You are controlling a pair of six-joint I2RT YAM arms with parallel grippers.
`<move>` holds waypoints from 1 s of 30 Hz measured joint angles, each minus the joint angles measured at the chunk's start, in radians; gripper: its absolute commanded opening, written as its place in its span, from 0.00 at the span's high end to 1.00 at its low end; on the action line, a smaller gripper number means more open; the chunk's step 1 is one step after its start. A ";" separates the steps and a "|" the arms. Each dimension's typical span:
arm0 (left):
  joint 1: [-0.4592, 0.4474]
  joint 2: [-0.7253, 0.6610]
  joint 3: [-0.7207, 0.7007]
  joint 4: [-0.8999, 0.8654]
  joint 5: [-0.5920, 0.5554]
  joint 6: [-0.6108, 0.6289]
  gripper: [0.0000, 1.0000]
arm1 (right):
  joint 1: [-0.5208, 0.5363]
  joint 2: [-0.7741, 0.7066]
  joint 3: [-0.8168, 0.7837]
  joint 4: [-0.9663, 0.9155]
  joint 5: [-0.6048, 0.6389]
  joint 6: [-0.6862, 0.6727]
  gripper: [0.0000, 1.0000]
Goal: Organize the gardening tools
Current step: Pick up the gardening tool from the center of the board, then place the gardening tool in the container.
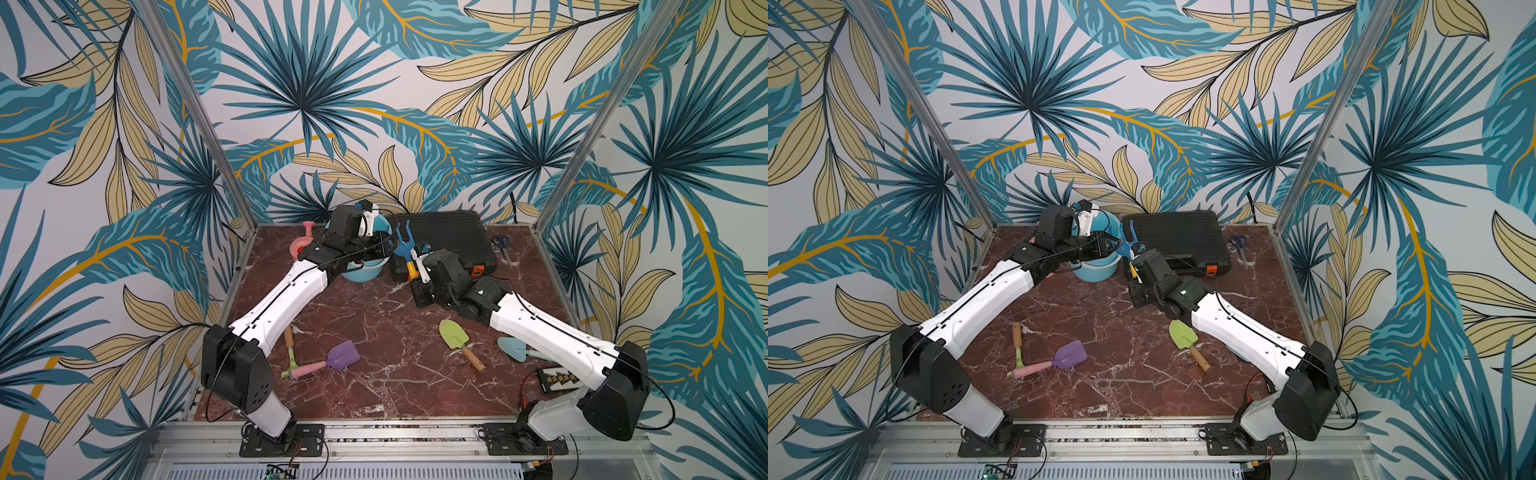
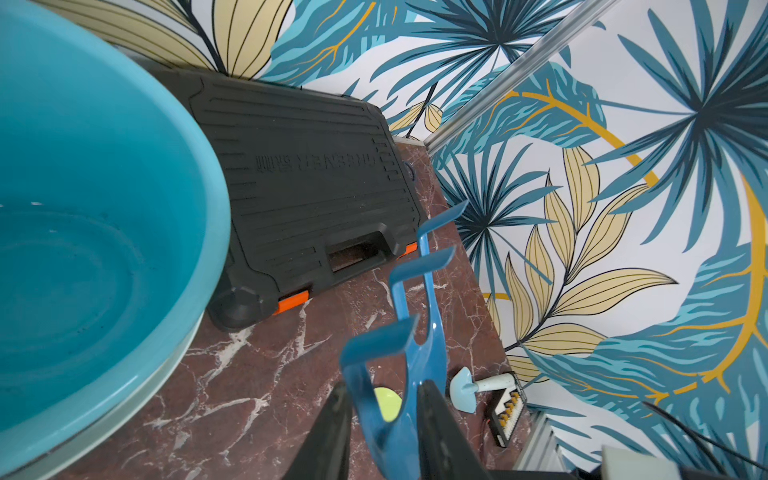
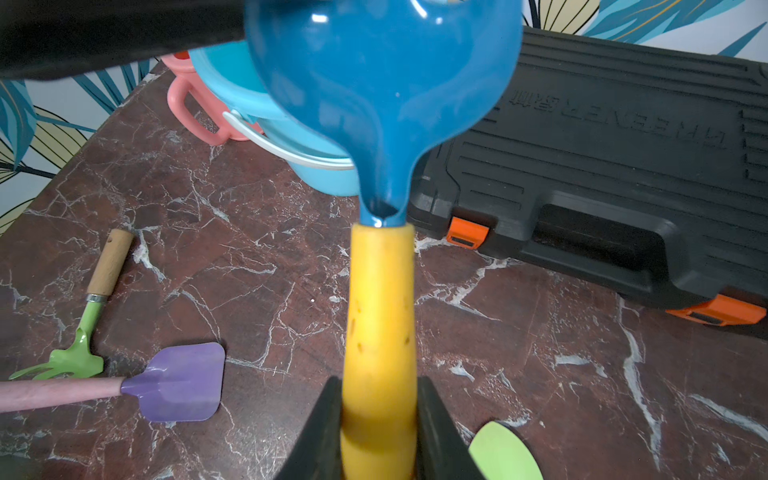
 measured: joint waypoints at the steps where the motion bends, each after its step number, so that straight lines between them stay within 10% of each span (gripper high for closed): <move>1: 0.003 0.000 0.000 0.001 0.008 -0.005 0.89 | 0.002 0.000 -0.003 0.003 -0.001 0.001 1.00; 7: 0.002 -0.002 0.005 0.023 0.075 -0.033 1.00 | 0.002 0.000 -0.027 0.020 -0.002 0.023 0.84; 10: 0.005 -0.002 0.007 0.022 0.073 -0.024 1.00 | 0.003 0.000 -0.027 0.028 -0.002 0.023 0.34; 14: 0.020 -0.002 0.009 0.006 0.037 0.009 1.00 | 0.012 -0.006 -0.028 0.031 0.043 0.024 0.01; 30: 0.187 -0.034 0.116 0.055 -0.217 0.204 1.00 | 0.014 -0.053 -0.069 0.041 0.178 0.039 0.00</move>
